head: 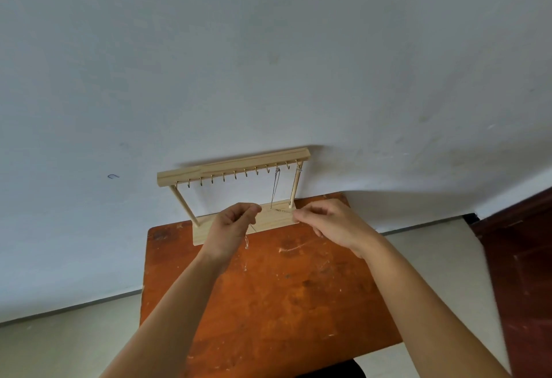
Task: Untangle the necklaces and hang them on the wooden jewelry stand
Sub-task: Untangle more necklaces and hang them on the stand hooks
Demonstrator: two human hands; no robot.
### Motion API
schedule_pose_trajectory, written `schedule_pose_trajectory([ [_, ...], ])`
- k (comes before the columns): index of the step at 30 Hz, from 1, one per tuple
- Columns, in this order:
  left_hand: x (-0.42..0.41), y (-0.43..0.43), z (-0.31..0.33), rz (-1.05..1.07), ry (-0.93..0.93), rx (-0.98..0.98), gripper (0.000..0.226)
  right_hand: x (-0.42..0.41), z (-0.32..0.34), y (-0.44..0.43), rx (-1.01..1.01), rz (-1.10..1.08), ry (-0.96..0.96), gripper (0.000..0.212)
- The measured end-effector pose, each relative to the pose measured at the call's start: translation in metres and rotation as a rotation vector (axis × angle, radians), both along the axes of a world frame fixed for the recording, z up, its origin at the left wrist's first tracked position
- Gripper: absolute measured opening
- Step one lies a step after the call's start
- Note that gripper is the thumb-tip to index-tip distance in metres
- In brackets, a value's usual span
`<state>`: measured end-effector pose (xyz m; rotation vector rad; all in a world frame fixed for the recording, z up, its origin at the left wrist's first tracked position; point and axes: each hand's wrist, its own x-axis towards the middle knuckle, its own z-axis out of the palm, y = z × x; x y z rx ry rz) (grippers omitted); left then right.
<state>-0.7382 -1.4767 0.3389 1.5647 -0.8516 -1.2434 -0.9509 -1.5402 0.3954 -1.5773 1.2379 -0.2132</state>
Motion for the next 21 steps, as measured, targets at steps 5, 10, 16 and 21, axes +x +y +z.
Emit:
schedule_pose_trajectory([
  [5,0.009,-0.006,-0.003,0.121,0.109,0.017,0.022,0.026,0.013,-0.013,-0.021,-0.11,-0.219,0.022],
  [10,0.009,-0.019,-0.005,0.21,0.171,0.052,0.019,0.057,0.018,-0.037,-0.088,-0.126,-0.26,0.026],
  [16,0.008,-0.032,-0.01,0.272,0.205,0.102,0.018,0.078,0.008,-0.051,-0.157,-0.167,-0.265,0.025],
  [21,0.008,-0.038,-0.015,0.294,0.147,0.162,0.015,0.078,-0.002,-0.05,-0.3,-0.11,-0.156,0.029],
])
